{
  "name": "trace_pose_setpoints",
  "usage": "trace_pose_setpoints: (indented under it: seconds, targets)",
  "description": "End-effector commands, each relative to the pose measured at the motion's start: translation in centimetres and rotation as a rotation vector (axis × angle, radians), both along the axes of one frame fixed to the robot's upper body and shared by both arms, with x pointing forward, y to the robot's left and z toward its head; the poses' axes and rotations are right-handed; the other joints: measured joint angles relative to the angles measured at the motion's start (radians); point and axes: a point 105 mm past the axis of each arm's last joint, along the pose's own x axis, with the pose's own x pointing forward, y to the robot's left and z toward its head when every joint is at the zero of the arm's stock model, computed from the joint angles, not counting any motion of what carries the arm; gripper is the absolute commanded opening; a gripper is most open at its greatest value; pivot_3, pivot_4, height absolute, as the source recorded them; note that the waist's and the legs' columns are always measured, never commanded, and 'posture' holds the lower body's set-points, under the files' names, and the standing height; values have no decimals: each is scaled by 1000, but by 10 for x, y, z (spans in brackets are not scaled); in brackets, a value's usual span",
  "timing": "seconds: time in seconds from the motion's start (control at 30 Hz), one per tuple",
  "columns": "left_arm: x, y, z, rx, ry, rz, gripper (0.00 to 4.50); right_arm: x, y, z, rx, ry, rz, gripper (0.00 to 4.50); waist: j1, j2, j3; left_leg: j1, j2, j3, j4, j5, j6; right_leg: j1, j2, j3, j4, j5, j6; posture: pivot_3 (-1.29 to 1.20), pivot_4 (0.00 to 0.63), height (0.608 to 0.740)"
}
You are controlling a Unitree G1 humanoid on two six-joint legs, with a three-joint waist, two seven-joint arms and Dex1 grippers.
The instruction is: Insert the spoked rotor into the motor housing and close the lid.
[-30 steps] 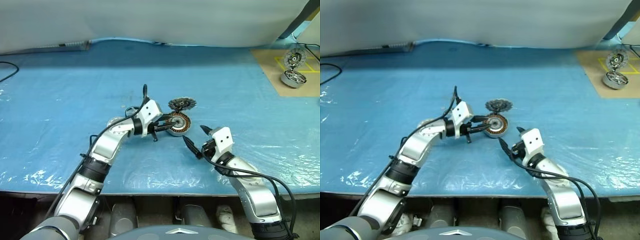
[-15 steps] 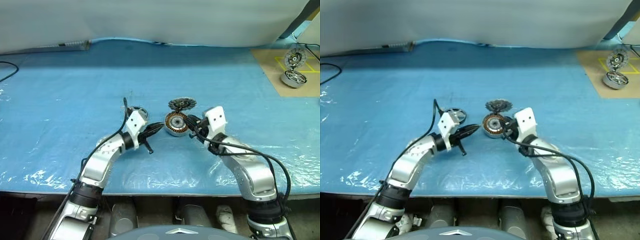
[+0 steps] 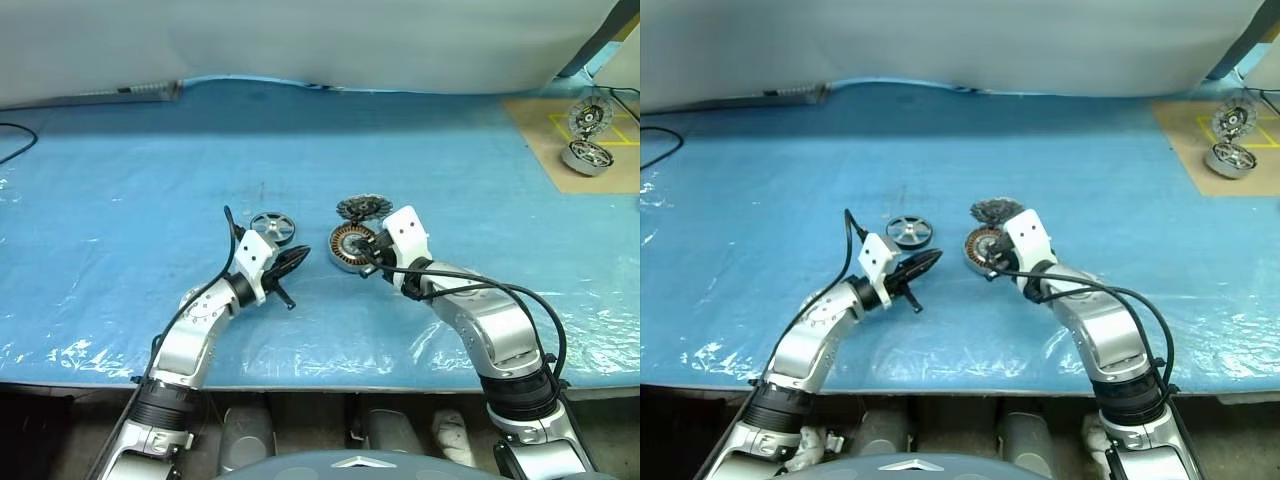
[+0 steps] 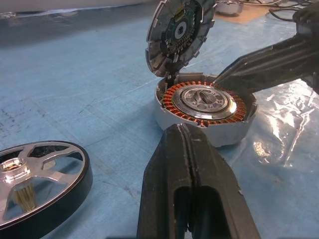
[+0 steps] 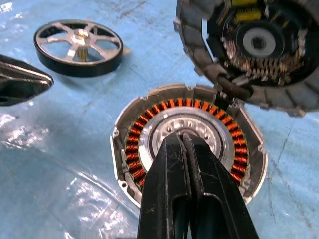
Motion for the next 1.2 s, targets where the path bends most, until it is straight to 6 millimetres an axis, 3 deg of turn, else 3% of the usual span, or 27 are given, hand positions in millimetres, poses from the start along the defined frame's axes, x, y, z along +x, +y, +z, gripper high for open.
trace_pose_setpoints:
  seconds: [0.03,0.5,0.93,1.2]
  targets:
    - [-2,-3,6,-2,-50,-10,0,2,3,7,30,-50,13,37,-1,0,0,0,0,0,0,0,0,0,0,0,0,0,0,0,150,740]
    - [-9,3,-6,5,-44,-27,0,11,16,-1,86,-60,15,37,-1,0,0,1,0,0,1,0,0,0,0,1,1,0,0,0,150,740]
    - [-11,1,-10,-4,-34,-28,0,12,3,6,101,-76,-28,37,-1,0,0,2,0,1,0,0,0,0,0,1,1,0,0,0,150,740]
    - [-13,-1,-10,-5,-28,-37,0,12,3,-3,86,-51,-28,37,-1,0,0,3,0,1,0,0,0,0,0,1,1,0,0,0,150,740]
